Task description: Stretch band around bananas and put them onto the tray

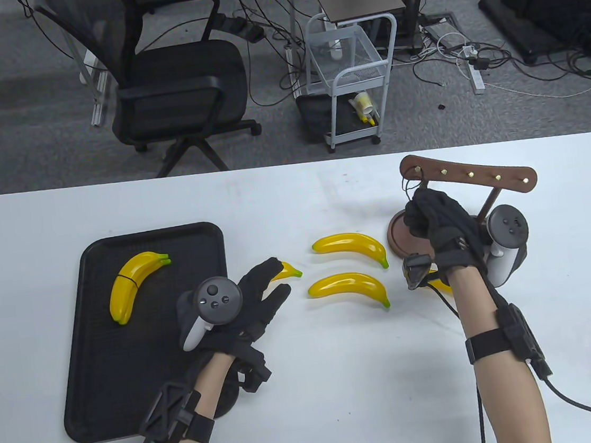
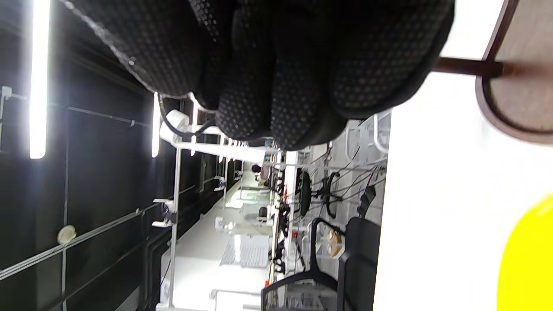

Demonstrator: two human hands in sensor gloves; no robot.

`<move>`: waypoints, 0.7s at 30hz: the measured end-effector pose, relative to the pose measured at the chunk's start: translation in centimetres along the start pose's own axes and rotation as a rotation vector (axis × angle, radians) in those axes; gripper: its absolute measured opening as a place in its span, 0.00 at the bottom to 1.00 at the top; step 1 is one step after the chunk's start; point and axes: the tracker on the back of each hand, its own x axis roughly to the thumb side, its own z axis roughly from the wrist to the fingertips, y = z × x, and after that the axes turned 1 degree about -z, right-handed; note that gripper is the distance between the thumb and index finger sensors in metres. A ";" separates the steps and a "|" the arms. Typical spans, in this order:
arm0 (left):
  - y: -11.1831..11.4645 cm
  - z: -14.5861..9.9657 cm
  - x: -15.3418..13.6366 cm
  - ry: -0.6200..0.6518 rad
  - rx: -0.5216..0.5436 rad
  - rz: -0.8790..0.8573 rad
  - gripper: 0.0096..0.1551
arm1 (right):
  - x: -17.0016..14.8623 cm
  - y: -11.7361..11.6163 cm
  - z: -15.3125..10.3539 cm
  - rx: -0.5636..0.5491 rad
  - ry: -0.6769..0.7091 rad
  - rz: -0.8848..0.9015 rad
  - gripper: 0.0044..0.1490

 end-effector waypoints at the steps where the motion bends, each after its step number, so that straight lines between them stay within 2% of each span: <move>1: 0.0 0.0 0.0 0.000 -0.001 0.001 0.34 | 0.1 -0.3 -0.3 0.014 0.007 0.001 0.22; 10: 0.0 0.0 -0.1 -0.006 -0.004 0.000 0.34 | -0.2 -4.0 -3.4 0.172 0.077 0.030 0.22; 21: -0.7 -0.1 -0.4 -0.016 0.016 -0.011 0.34 | -2.0 -7.6 -4.9 0.361 0.090 -0.052 0.22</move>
